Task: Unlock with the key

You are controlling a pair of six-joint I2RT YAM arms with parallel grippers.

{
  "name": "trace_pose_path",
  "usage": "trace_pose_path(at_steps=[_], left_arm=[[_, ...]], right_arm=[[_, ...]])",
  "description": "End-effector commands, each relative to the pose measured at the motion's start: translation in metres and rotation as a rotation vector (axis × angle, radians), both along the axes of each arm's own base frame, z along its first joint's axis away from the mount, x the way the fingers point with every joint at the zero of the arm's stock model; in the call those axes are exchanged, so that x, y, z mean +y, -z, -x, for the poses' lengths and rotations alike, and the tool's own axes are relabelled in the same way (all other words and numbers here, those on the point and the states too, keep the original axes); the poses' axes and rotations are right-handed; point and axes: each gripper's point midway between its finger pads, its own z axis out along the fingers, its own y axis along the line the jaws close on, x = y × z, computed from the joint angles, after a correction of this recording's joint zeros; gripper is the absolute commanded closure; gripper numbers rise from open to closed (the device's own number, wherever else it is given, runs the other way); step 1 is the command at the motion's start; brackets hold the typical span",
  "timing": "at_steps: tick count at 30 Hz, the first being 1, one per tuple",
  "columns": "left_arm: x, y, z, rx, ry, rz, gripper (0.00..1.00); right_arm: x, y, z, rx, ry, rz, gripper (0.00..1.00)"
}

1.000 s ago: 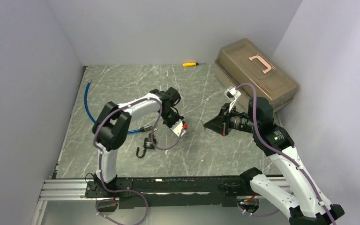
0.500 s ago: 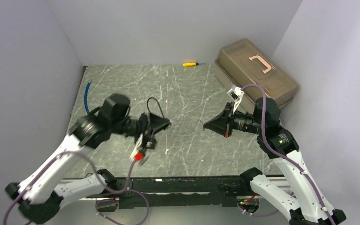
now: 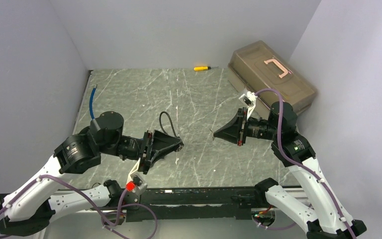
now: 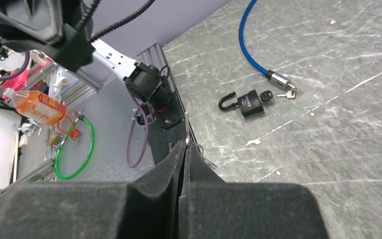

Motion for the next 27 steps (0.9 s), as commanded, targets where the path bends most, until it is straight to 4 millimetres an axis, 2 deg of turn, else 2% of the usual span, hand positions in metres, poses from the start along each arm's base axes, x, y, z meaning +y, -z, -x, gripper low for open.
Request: trace_pose_path(at_steps=[1, 4, 11, 14, 18, 24, 27], left_arm=[[-0.002, -0.057, 0.011, 0.058, 0.012, 0.173, 1.00], [-0.004, -0.067, 0.015, 0.088, 0.021, 0.204, 1.00], [-0.004, -0.066, 0.021, 0.116, 0.034, 0.196, 1.00], [-0.003, -0.059, 0.023, 0.170, 0.024, 0.164, 1.00], [-0.001, -0.034, 0.021, 0.348, -0.040, 0.074, 1.00], [0.005, 0.030, 0.016, 0.731, -0.232, -0.141, 1.00], [0.014, 0.053, 0.017, 0.954, -0.273, -0.215, 1.00]], right_arm=[[0.002, -0.011, 0.002, -0.059, -0.040, -0.027, 1.00], [0.004, -0.010, 0.002, -0.059, -0.054, -0.025, 1.00], [0.005, -0.012, 0.000, -0.067, -0.057, -0.024, 1.00], [0.004, -0.010, -0.004, -0.069, -0.038, -0.010, 1.00], [0.002, -0.006, -0.015, -0.069, 0.004, 0.026, 1.00], [0.006, 0.006, -0.027, -0.109, 0.038, 0.095, 1.00], [0.009, 0.011, -0.030, -0.156, 0.052, 0.147, 1.00]])
